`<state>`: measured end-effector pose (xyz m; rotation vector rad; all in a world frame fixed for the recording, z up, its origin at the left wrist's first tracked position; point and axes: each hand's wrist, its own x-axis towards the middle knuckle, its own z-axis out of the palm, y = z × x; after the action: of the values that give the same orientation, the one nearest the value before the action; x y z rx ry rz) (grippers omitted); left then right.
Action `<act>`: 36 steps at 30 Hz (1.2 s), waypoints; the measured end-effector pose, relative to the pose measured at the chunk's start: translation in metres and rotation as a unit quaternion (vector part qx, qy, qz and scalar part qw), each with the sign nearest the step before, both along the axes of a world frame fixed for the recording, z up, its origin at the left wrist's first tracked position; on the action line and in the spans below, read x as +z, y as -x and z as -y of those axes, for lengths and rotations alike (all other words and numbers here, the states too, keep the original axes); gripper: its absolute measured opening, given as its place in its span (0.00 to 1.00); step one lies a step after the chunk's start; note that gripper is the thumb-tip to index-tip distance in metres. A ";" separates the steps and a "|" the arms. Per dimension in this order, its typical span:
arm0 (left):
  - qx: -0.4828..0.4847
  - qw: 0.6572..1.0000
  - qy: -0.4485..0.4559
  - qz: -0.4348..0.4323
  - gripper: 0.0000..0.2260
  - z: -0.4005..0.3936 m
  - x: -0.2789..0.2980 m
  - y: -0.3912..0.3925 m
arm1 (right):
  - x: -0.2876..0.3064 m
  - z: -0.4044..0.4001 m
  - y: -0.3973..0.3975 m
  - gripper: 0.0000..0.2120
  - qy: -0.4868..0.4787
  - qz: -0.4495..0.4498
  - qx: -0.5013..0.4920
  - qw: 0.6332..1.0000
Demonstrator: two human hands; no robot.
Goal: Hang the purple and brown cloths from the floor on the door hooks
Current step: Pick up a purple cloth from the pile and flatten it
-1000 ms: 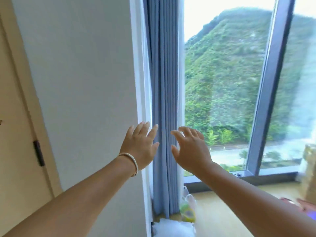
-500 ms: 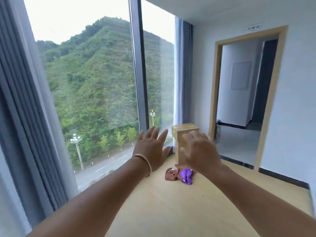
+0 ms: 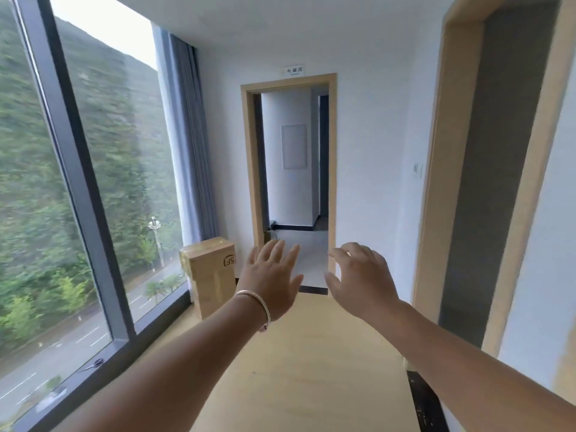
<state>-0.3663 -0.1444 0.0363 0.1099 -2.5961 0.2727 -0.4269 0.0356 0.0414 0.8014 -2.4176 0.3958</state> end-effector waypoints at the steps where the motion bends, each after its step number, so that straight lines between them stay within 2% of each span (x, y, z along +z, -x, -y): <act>1: -0.011 1.000 0.002 0.001 0.27 -0.006 -0.001 0.014 | -0.001 -0.006 0.011 0.18 0.001 0.001 -0.008 1.000; 11: -0.052 0.998 0.005 0.023 0.28 -0.008 -0.017 0.145 | -0.015 -0.012 0.116 0.21 -0.005 0.015 -0.060 0.998; 22: -0.072 0.997 0.001 0.016 0.29 0.082 -0.017 0.303 | -0.013 0.075 0.277 0.22 -0.033 0.023 -0.077 0.996; 28: -0.055 0.998 -0.002 0.043 0.28 0.135 -0.027 0.390 | -0.025 0.122 0.356 0.24 -0.044 0.043 -0.077 0.995; 36: -0.062 0.997 -0.008 0.050 0.28 0.168 -0.045 0.506 | -0.034 0.155 0.474 0.24 -0.053 0.058 -0.073 0.994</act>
<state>-0.8725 -0.3128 -0.0088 -0.0601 -2.6916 0.2174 -0.9007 -0.1192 0.0072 0.6575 -2.6039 0.2648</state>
